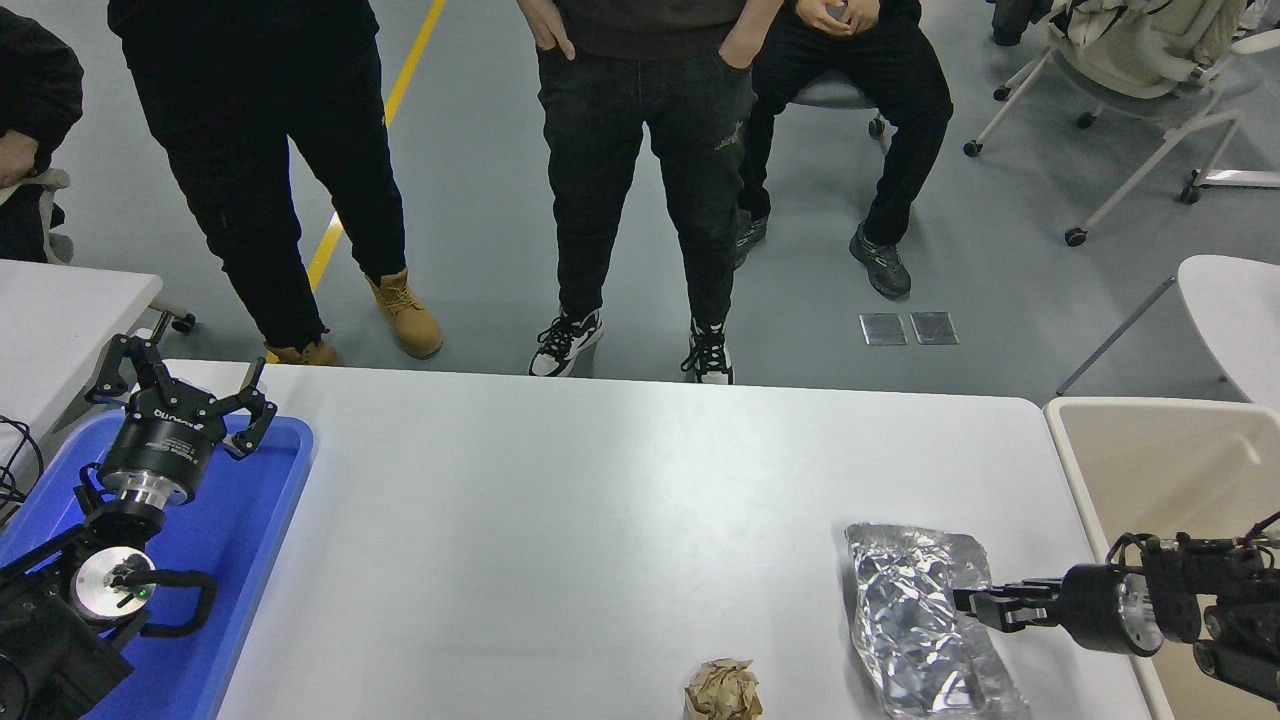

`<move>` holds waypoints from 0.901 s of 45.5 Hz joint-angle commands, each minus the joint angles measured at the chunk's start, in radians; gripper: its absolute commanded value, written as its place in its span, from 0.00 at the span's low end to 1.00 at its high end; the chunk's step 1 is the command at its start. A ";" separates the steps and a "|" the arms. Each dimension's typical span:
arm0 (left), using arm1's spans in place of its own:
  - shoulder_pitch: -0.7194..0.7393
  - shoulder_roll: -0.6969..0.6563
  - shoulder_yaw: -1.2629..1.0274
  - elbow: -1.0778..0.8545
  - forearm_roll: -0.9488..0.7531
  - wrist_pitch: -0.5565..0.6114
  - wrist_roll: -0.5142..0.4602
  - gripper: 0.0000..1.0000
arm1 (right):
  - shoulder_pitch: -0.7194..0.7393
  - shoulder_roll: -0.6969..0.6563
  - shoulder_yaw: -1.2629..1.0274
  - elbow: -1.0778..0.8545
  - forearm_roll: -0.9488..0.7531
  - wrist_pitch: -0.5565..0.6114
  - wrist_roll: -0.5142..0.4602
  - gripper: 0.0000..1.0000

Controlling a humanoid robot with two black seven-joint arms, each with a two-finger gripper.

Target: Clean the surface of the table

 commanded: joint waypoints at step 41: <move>0.000 0.000 0.000 0.000 0.000 0.000 0.000 1.00 | 0.119 -0.073 0.040 0.012 0.089 0.008 0.140 0.00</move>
